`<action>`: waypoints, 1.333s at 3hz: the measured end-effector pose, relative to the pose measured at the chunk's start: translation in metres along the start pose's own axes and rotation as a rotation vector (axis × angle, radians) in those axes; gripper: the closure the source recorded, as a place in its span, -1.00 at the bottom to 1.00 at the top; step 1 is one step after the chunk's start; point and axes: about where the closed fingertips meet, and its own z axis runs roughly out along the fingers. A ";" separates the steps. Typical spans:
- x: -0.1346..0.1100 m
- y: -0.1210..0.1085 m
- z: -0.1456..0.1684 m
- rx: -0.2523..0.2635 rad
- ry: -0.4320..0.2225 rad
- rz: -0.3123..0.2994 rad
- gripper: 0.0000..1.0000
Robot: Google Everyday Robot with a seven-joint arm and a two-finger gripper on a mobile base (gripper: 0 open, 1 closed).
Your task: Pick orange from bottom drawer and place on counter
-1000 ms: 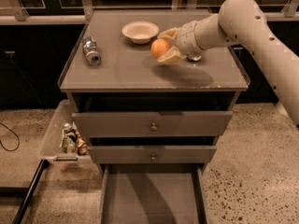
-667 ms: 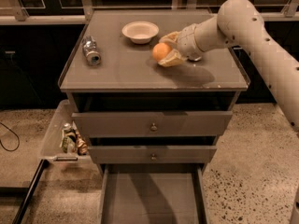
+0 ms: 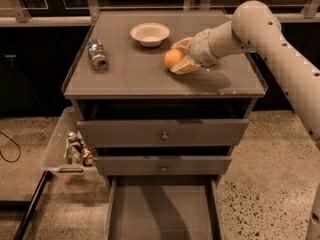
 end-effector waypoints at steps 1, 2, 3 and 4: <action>0.000 0.000 0.000 0.000 0.000 0.000 -0.28; -0.008 0.003 0.000 -0.004 -0.004 -0.011 -0.79; -0.008 0.003 0.000 -0.004 -0.004 -0.011 -1.00; -0.008 0.003 0.000 -0.004 -0.004 -0.011 -1.00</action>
Offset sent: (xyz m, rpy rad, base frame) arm -0.0107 0.0083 0.0116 -0.0076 -0.0190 0.0154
